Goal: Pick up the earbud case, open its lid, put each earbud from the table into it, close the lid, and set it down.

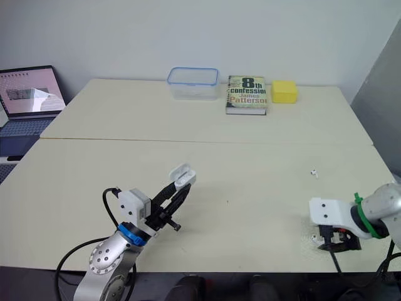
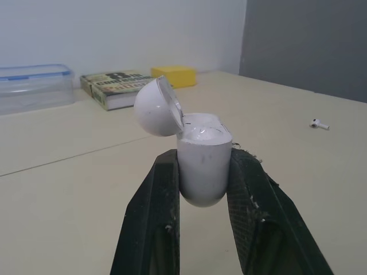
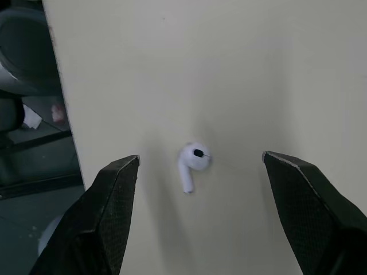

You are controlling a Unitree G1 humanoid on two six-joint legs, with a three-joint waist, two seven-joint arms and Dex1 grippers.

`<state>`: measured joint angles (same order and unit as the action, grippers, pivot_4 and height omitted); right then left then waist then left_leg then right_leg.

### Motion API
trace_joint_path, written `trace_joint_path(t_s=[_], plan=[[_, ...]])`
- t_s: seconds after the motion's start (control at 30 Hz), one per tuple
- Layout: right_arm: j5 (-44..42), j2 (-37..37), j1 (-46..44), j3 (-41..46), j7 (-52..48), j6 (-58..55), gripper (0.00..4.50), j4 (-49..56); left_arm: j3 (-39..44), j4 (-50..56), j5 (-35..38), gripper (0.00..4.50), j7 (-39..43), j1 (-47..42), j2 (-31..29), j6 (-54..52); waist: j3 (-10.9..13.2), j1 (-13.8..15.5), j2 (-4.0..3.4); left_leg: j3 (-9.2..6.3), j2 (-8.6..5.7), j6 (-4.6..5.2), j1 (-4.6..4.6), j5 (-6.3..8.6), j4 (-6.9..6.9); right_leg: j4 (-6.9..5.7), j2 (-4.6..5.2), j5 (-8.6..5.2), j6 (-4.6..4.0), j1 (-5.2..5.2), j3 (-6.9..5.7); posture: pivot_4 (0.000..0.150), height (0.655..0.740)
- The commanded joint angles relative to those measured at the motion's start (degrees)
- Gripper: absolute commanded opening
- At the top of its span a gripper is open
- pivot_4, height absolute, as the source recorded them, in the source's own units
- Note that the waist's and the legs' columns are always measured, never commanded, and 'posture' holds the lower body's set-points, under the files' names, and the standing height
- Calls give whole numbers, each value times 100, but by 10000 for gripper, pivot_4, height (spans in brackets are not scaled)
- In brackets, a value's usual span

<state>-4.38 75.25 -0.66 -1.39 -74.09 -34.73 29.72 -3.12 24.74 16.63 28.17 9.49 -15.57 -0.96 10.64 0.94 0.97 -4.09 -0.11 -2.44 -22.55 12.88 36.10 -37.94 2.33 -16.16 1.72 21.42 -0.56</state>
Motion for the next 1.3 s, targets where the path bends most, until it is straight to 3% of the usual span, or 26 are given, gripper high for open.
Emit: trace_joint_path(t_s=[0.03, 0.37, 1.17, 1.3], plan=[[231, -151, -110, -273, 407, -305, 35911, 111, -22, 241, 9, 7516, -19, -13, -10, 19, 0, 0, 2, -1, 0, 0, -2, 0, 0, 2, 0, 0, 0, 0, -1, 1500, 7391], [641, -313, -377, -1003, 638, -159, 35911, -341, -28, 285, -17, 7515, -44, 34, -24, 1, 0, 2, 5, -4, -10, 0, -7, 0, 0, 7, 1, 1, 2, 0, -6, 1500, 7391], [518, -128, -172, -806, 564, -383, 35911, -464, -43, 197, -37, 7515, -66, -50, 0, 7, -2, 7, 9, -4, -9, 0, -7, 0, 2, 14, 5, 2, 5, -4, -5, 1500, 7391], [504, -118, -188, -846, 534, -387, 26774, -472, -51, 203, -41, 7515, -81, -56, 5, 2, -3, 7, 10, -4, -9, 0, -7, 0, 2, 14, 5, 3, 5, -4, -4, 1500, 7391]])
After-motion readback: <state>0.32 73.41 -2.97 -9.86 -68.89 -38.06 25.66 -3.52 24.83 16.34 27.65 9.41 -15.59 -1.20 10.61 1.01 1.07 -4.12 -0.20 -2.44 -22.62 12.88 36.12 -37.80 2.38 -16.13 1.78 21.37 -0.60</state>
